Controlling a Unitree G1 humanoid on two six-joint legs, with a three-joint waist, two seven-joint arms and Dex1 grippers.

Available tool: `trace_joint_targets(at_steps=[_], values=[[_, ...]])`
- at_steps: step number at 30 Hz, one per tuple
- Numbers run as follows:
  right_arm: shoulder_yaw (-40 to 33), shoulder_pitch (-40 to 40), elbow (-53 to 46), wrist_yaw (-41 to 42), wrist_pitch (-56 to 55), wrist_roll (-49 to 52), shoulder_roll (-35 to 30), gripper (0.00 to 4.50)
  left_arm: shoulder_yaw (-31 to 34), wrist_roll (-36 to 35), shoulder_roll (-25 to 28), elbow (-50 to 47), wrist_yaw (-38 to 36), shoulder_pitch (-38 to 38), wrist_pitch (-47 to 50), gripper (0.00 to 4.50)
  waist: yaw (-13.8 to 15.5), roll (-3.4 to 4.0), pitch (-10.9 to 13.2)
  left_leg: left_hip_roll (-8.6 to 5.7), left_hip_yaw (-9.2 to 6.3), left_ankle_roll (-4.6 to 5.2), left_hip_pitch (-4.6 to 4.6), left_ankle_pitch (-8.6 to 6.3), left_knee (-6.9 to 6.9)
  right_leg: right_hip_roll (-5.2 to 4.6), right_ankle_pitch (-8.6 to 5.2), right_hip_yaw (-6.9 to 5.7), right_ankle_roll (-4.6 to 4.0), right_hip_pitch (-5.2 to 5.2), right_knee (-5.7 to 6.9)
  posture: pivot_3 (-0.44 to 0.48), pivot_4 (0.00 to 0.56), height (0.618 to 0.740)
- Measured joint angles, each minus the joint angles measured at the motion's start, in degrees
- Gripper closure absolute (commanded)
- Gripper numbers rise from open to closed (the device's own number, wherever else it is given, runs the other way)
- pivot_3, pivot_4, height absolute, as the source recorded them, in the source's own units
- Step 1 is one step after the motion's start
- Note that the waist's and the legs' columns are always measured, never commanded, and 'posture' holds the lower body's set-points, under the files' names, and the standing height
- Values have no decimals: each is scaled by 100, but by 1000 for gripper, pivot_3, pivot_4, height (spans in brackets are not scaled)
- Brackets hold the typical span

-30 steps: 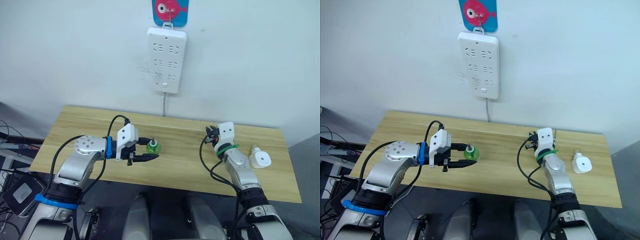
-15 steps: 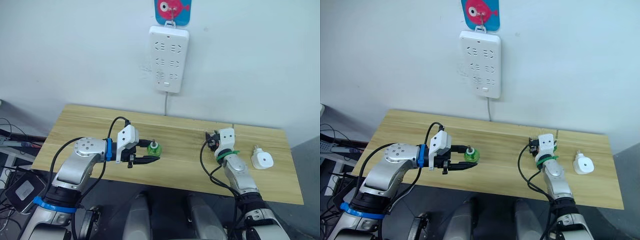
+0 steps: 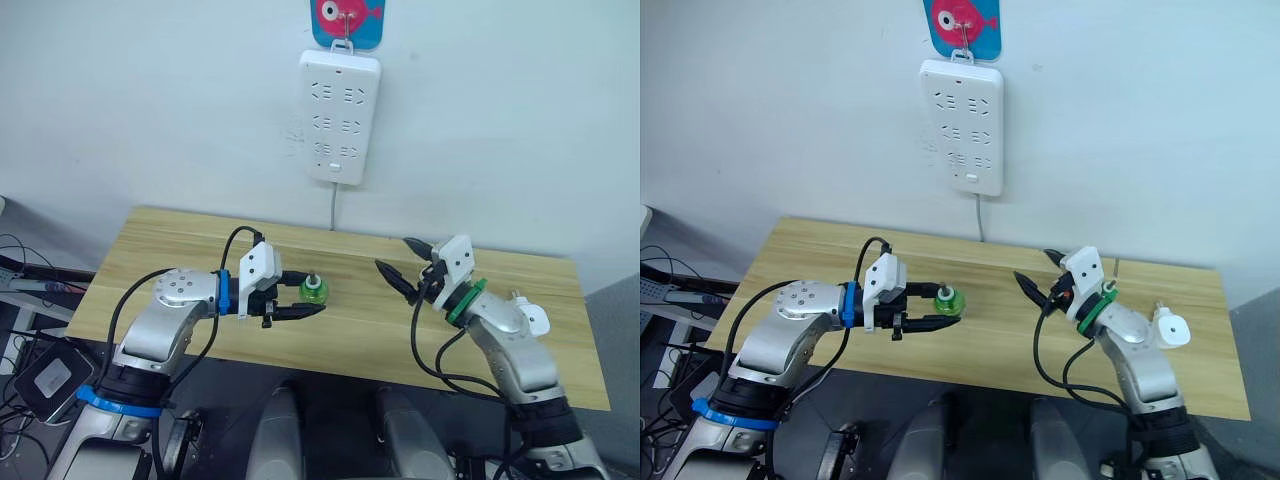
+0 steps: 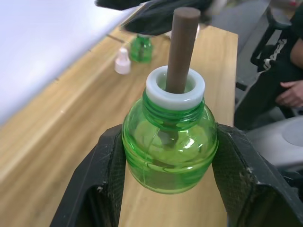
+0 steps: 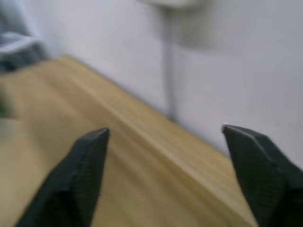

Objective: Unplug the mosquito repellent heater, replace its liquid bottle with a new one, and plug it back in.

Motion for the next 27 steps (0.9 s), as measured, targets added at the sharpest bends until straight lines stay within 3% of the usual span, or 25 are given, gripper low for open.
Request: trace_joint_targets(at_steps=[2, 5, 9, 13, 22, 25, 27], values=[[95, -223, -284, 493, 605, 397, -417, 2414, -2, 13, -68, 148, -9, -116, -94, 2271, -1, 0, 0, 0, -1, 0, -4, 0, 0, 0, 0, -2, 0, 2, -10, -7, 294, 740], [238, -504, -529, 891, 1167, 706, -613, 2414, -40, 34, -166, 361, -45, -316, -215, 2271, -5, -3, -2, 1, -5, 1, -6, 0, -1, 1, 1, -8, 2, 2, -16, -8, 286, 740], [482, -930, -527, 896, 1485, 811, -238, 2414, -131, 81, -315, 480, -119, -539, -277, 2271, -21, -4, -4, 1, -7, 0, -10, -1, -2, 2, 2, -12, 2, 1, -17, -17, 277, 740], [827, -1192, -205, 778, 1265, 487, 177, 2414, -178, 106, -428, 500, -130, -585, -335, 2271, -31, -6, -5, 0, -10, 0, -14, -1, -2, 1, 3, -15, 3, 1, -20, -17, 277, 740], [930, -1233, 44, 836, 1031, 166, 314, 2414, -180, 118, -432, 508, -144, -596, -328, 2271, -18, -8, -9, -1, -11, 0, -20, -1, 1, 0, 9, -17, 9, 0, -25, -13, 255, 740], [949, -1255, 125, 839, 882, 86, 388, 3400, -177, 116, -434, 507, -144, -596, -299, 2271, -17, -9, -10, -1, -11, 0, -20, 0, 1, 0, 9, -17, 9, 0, -25, -10, 253, 740], [988, -1264, 156, 858, 764, -58, 389, 3654, -176, 116, -433, 503, -124, -598, -237, 2271, -17, -11, -15, -1, -11, 0, -20, -1, 0, 0, 10, -18, 7, 0, -25, -6, 247, 740]])
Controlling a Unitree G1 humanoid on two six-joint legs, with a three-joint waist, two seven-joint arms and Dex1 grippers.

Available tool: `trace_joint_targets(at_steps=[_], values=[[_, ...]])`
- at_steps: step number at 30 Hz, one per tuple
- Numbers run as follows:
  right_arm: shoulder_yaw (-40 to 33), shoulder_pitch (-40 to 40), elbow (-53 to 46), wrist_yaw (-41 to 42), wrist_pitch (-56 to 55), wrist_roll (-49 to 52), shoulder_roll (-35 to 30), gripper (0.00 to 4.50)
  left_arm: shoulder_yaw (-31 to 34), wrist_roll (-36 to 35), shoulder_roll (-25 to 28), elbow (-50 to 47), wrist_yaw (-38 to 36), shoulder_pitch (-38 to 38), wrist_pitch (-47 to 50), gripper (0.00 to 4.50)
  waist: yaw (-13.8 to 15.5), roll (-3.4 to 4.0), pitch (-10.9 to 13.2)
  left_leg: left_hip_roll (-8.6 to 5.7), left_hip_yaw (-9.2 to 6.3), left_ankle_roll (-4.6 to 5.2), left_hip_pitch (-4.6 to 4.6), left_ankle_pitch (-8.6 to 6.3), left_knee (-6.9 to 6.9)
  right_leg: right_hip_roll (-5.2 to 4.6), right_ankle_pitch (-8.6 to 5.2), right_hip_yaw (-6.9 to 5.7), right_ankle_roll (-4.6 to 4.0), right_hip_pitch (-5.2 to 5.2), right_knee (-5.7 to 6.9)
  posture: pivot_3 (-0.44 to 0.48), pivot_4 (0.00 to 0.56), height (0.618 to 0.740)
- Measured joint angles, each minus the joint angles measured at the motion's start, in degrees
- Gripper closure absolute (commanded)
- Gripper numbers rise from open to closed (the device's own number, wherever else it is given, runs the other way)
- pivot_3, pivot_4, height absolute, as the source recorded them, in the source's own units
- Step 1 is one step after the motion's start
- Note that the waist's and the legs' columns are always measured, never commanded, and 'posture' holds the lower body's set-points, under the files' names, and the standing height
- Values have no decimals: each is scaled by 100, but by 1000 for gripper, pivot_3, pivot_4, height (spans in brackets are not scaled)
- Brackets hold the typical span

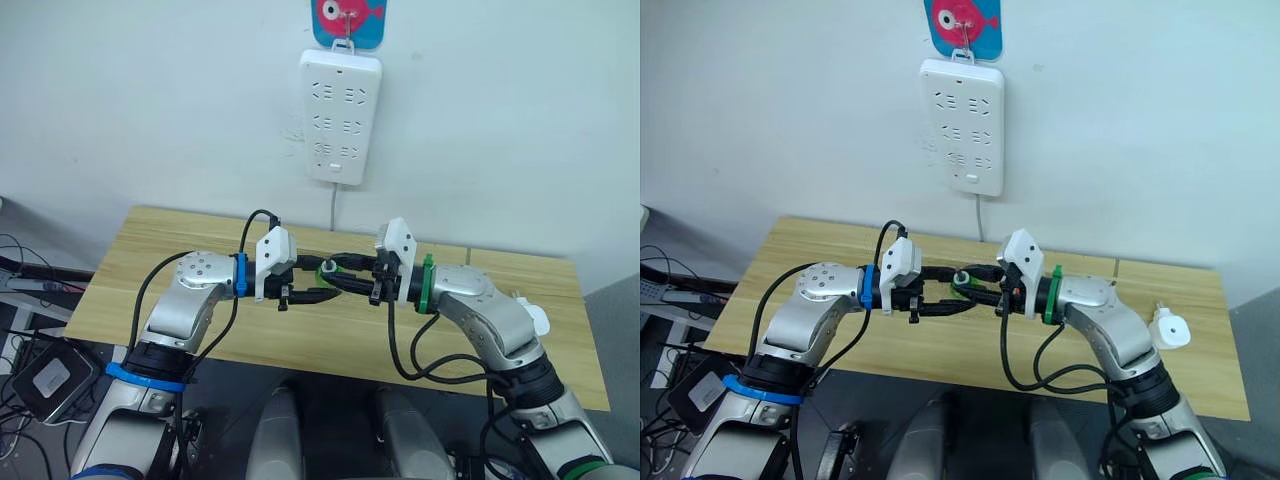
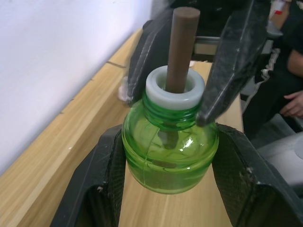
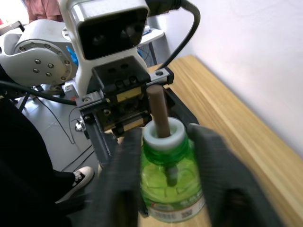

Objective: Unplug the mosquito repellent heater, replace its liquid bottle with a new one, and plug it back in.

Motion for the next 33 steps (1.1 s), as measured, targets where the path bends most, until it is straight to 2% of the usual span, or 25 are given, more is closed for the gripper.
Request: trace_joint_targets(at_steps=[6, 7, 12, 13, 16, 19, 24, 28, 33], values=[[-69, 68, 62, 40, -137, 8, 37, 3654, 29, -53, -23, -132, 66, 7, 328, 2271, 2, -10, -7, 0, -2, 0, -1, 0, 0, 0, 13, -3, -20, 0, 0, -1, 238, 740], [-158, 113, 17, 17, -62, 94, 70, 3654, 59, -107, -55, -175, 117, 20, 408, 1550, 4, -11, -8, 0, -3, 0, -1, 0, 0, 0, 13, -4, -21, 1, 1, 0, 237, 740], [-1346, 202, -240, -972, 1224, 1398, 594, 3654, 459, -662, -446, -617, 663, 92, 839, 107, 12, -28, -22, 0, -10, -2, -2, 2, 4, -4, 16, -10, -23, 3, 11, -5, 234, 740], [-1745, 205, -290, -1346, 1577, 1817, 713, 3654, 596, -819, -557, -773, 854, 142, 959, 0, 11, -33, -27, 1, -11, -2, -2, 2, 5, -4, 16, -10, -23, 4, 12, -5, 234, 740], [-2779, 243, -344, -2440, 2389, 3066, 1021, 3654, 853, -1051, -913, -1053, 1393, 245, 1069, 0, 10, -38, -34, -1, -11, -2, -1, 2, 5, -5, 17, -11, -22, 6, 12, -3, 231, 740], [-3316, 365, -362, -3471, 2842, 4454, 1333, 3654, 782, -716, -1216, -1197, 1803, 283, 485, 0, 9, -39, -36, -2, -8, -2, -1, 1, 5, -4, 18, -7, -22, 6, 12, -5, 228, 740], [-3431, 371, -407, -4737, 2912, 6032, 1431, 3654, 399, 193, -1513, -1102, 2233, 286, -952, 0, -18, -40, -57, -5, -1, -1, 0, 1, 5, -3, 19, 3, -19, 5, 11, -7, 226, 740], [-3369, 364, -431, -5266, 2711, 6544, 1365, 3654, 270, 473, -1616, -864, 2403, 278, -1459, 0, -39, -40, -67, -5, 0, 0, 0, 1, 5, -2, 19, 4, -18, 5, 11, -8, 228, 740], [-3112, 363, -460, -5530, 2461, 6750, 1311, 3654, 196, 637, -1817, -669, 2665, 262, -1760, 0, -69, -40, -68, -5, -2, 0, -2, 1, 5, -2, 19, 3, -18, 5, 10, -12, 229, 740]])
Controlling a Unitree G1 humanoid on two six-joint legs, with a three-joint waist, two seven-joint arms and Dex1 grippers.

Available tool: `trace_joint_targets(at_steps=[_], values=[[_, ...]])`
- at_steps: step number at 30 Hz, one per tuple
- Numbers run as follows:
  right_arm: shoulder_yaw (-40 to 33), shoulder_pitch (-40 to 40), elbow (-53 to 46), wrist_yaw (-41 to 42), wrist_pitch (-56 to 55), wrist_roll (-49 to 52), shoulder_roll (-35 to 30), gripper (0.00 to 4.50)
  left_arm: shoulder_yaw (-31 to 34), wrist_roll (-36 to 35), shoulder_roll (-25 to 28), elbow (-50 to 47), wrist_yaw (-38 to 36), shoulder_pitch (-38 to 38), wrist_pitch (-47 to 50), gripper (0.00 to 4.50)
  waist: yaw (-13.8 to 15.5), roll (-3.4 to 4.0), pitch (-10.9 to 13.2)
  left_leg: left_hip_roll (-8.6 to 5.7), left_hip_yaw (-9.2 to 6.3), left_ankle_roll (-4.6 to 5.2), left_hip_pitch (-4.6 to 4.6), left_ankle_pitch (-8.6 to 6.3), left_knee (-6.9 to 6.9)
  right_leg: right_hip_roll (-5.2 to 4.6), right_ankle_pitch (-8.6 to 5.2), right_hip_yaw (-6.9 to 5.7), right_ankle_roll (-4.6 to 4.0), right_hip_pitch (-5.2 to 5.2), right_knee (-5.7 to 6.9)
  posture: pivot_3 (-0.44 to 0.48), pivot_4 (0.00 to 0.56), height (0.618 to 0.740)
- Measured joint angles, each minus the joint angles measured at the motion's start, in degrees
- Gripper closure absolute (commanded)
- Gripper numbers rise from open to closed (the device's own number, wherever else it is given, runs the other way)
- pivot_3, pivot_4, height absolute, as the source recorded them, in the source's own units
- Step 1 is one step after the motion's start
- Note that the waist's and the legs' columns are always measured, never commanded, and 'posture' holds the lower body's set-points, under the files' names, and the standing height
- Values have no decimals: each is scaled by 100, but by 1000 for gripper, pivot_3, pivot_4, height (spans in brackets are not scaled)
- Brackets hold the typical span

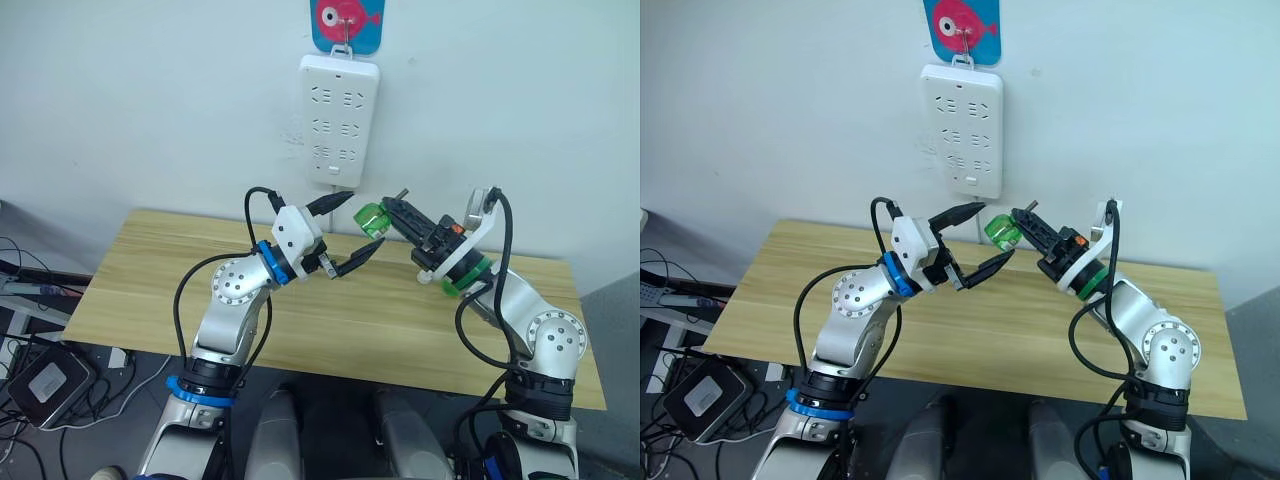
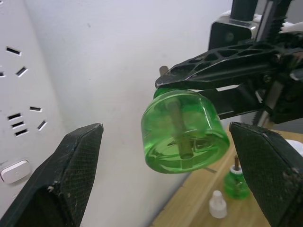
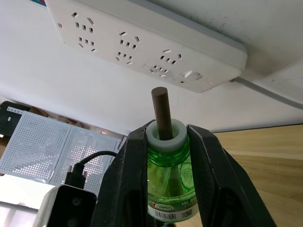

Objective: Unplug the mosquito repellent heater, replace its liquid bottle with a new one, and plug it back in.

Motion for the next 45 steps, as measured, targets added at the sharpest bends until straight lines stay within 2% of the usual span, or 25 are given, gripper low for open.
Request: trace_joint_targets(at_steps=[7, 10, 16, 18, 21, 23, 25, 28, 45], values=[[206, 0, -15, -27, -275, 62, -159, 3654, -21, 55, -150, 40, 258, -160, -208, 0, -17, 0, -1, 0, 0, 0, 0, 0, 0, 0, 1, 0, 1, 0, 0, -19, 234, 740], [235, 1, -17, -82, -384, 182, -202, 3654, -26, 51, -184, 40, 322, -157, -208, 602, -27, 0, -1, 0, 0, 0, 0, 0, 0, 1, 1, 0, 1, 0, 0, -23, 235, 740], [318, 0, -17, -193, -635, 253, -250, 3654, -139, 0, -297, 40, 350, -128, -137, 2425, -34, 0, -1, 0, 0, 0, 0, 0, 1, 1, 1, 1, 1, 0, 0, -29, 238, 740], [330, 3, -17, -277, -695, 253, -276, 3654, -135, -85, -353, 20, 384, -121, -55, 2486, -37, 0, -1, 0, -1, 0, 0, 0, 1, 1, 1, 1, 1, 0, 1, -29, 238, 740], [331, 3, -16, -385, -804, 253, -303, 3654, -127, -195, -429, -33, 487, -121, 57, 3250, -41, 0, -1, 0, 0, 0, 0, 0, 1, 1, 1, 1, 1, 0, 1, -31, 240, 740], [337, 3, -16, -404, -851, 253, -313, 3654, -126, -217, -429, -80, 564, -121, 120, 3151, -46, 0, -2, 0, -1, 0, 0, 0, 1, 1, 1, 1, 1, 0, 1, -30, 243, 740], [350, 3, -16, -407, -876, 258, -318, 3654, -112, -293, -431, -103, 603, -122, 252, 2819, -50, 0, -2, 0, 0, 0, 0, 0, 1, 1, 1, 1, 1, 0, 1, -30, 244, 740], [392, 3, -16, -407, -919, 357, -331, 3654, -72, -397, -417, -110, 603, -122, 401, 1870, -52, 0, -2, 0, -1, 0, 0, 0, 1, 1, 1, 1, 1, 0, 1, -30, 245, 740], [538, 3, -16, -441, -996, 635, -470, 3654, -67, -541, -246, -117, 345, -134, 525, 1865, -54, 0, -2, 0, 0, 1, 0, 0, 1, 1, 1, 1, 1, 0, 1, -37, 246, 740]])
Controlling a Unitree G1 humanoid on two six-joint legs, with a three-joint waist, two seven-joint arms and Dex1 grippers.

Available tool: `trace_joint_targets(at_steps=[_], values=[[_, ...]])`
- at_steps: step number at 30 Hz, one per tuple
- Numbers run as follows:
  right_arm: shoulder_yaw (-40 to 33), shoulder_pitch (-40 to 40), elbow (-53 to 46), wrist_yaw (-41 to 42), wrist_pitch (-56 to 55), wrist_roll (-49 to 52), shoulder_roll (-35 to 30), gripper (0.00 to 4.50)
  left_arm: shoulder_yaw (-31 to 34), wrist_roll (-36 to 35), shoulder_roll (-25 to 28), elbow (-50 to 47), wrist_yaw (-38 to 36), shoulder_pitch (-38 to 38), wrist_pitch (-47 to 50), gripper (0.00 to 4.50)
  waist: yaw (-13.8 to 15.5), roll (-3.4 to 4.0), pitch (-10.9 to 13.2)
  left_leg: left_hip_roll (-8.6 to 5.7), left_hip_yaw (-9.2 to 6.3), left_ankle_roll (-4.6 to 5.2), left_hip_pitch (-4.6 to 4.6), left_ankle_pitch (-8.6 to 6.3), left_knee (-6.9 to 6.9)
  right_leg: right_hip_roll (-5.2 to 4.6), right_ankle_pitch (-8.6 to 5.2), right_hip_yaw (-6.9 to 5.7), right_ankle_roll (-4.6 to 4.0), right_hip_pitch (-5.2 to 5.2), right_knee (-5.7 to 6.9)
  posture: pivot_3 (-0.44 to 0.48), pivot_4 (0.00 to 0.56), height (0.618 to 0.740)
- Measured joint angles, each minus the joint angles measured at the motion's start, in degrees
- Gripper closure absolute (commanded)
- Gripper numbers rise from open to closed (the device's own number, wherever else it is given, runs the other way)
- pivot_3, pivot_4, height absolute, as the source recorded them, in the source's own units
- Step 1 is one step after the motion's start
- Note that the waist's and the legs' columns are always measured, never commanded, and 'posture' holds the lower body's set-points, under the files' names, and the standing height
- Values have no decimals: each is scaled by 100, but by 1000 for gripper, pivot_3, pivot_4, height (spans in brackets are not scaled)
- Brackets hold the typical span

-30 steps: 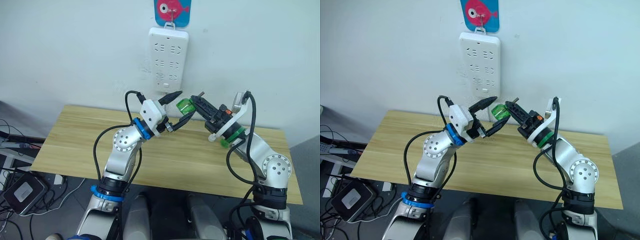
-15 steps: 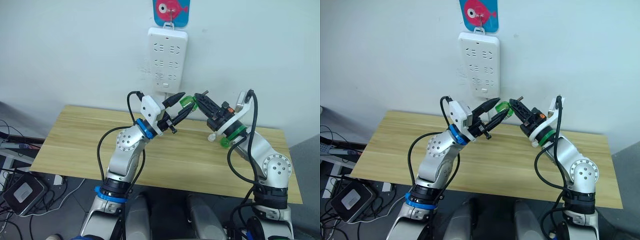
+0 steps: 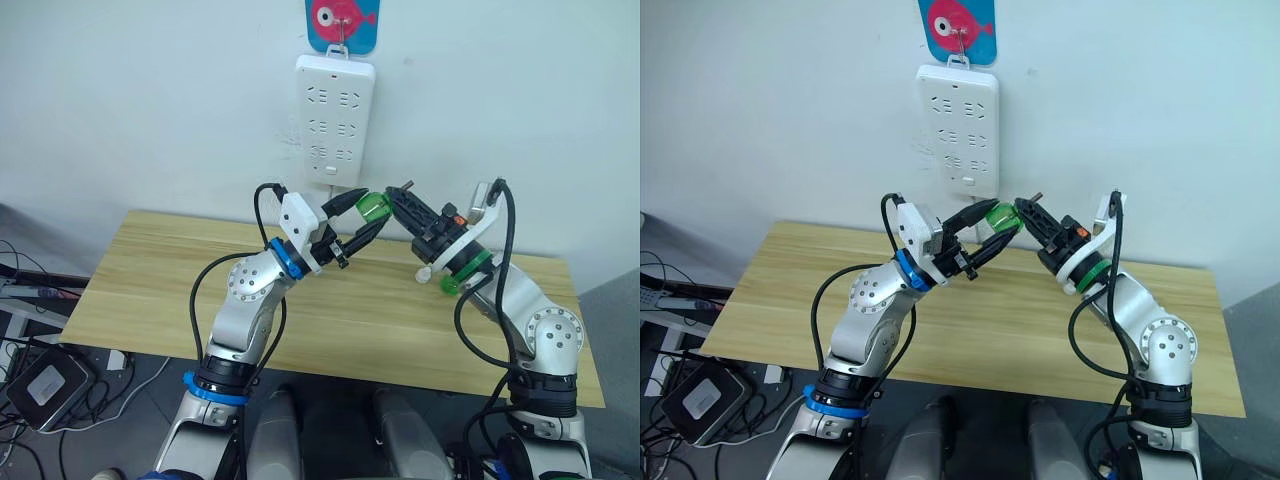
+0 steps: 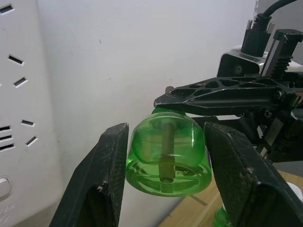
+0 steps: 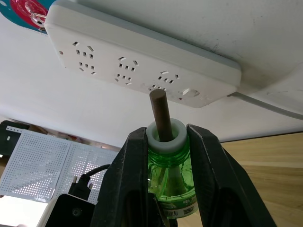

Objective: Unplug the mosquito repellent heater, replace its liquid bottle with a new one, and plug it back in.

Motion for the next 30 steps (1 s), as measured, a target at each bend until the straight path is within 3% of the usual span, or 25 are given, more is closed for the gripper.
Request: trace_joint_targets(at_steps=[4, 11, 30], values=[[11, 0, 0, -17, -4, 36, -34, 3654, 1, 0, 0, 5, -13, -2, 1, 1865, 0, 0, 0, 0, 0, 0, 0, 0, 0, 0, 0, 0, 0, 0, 0, -38, 250, 740], [113, -4, -145, 34, 6, 241, -74, 3654, -6, 53, 38, 126, -7, -2, 6, 4, -1, 0, 0, 0, -1, 0, 0, 0, 0, 0, 0, 0, 0, 0, 0, -38, 250, 740], [116, -1, -144, 54, -88, 240, -145, 3654, 78, -328, -34, 29, -54, -6, 280, 0, -1, 0, 0, 1, -1, 0, 0, 0, 1, 1, 0, 0, 0, 0, 0, -37, 255, 740]])
